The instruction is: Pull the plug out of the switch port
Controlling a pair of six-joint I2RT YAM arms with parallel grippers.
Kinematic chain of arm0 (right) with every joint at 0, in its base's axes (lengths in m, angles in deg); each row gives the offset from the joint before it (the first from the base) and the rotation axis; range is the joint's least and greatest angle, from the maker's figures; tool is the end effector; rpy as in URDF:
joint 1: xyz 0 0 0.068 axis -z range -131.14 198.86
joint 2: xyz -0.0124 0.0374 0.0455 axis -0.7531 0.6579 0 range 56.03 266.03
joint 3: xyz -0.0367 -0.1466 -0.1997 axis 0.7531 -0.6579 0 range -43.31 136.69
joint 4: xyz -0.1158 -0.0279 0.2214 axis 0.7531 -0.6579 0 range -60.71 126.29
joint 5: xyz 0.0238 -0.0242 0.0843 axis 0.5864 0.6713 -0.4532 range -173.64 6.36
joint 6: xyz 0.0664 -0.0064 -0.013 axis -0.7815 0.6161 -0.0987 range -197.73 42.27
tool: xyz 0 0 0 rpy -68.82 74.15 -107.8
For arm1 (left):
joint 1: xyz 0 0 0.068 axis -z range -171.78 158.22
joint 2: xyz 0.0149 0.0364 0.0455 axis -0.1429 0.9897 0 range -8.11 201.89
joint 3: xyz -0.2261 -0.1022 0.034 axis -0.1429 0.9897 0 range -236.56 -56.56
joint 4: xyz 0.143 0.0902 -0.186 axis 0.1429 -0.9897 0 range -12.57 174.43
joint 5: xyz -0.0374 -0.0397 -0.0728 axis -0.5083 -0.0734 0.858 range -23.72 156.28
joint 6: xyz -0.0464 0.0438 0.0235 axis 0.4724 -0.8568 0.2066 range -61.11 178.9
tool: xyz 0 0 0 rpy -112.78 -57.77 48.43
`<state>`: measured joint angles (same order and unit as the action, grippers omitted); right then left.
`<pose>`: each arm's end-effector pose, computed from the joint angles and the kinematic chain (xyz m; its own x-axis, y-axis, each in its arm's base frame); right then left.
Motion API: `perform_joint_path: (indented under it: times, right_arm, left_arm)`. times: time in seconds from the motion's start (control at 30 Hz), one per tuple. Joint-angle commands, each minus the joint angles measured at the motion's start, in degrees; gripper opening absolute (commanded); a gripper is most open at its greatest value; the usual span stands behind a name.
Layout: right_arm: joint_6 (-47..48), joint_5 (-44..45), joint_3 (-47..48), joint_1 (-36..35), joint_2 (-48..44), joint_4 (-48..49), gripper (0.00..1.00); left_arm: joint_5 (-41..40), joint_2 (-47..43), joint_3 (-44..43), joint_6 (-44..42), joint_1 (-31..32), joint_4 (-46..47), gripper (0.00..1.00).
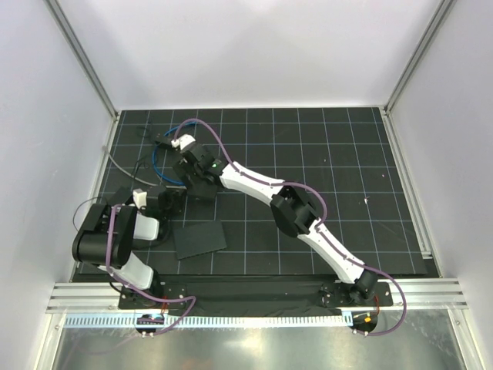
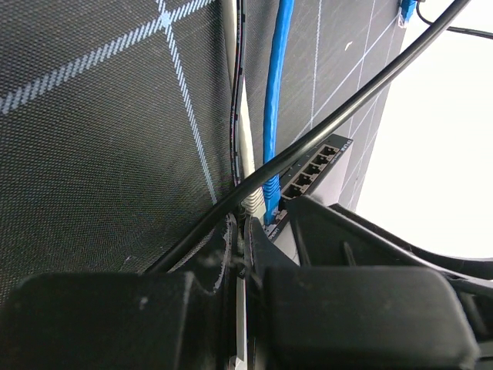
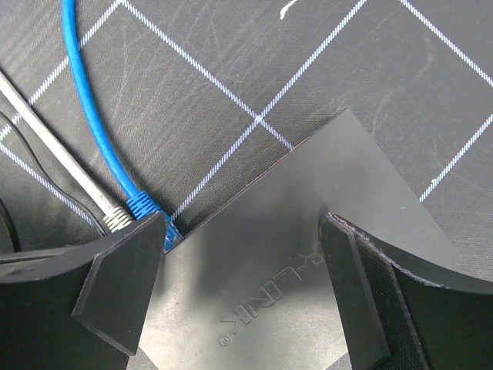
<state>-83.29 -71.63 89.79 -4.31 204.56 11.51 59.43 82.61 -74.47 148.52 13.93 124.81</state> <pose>0.3473 0.4450 0.1525 -0.4517 -0.4452 -0.7731 -0.6470 0.7602 -0.0597 0.2571 -0.0192 0.0795 -0.0022 -0.9976 -0.0694 -0.5334 0.0599 -0.8437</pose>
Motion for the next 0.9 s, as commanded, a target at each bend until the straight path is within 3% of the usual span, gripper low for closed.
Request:
perform_joint_path:
  times: [0.0, 0.27, 0.6, 0.87]
  right_arm:
    - [2.0, 1.6, 2.2, -0.4, 1.8, -3.2, 0.9]
    - [7.5, -2.0, 2.0, -0.4, 2.8, -7.6, 0.86]
    - [12.4, -4.0, -6.8, -0.9, -1.1, -6.5, 0.84]
    - [14.3, -4.9, -5.2, -0.9, 0.4, -6.3, 0.85]
  left_arm:
    - [-0.3, 2.3, 1.7, -1.6, 0.7, -4.9, 0.0]
    - [-3.3, 0.2, 1.2, -1.6, 0.6, -7.4, 0.0]
    - [-6.3, -2.1, 0.9, -1.2, -0.7, -10.8, 0.0]
    - [-9.4, -7.4, 0.7, -4.5, -3.1, -17.4, 0.0]
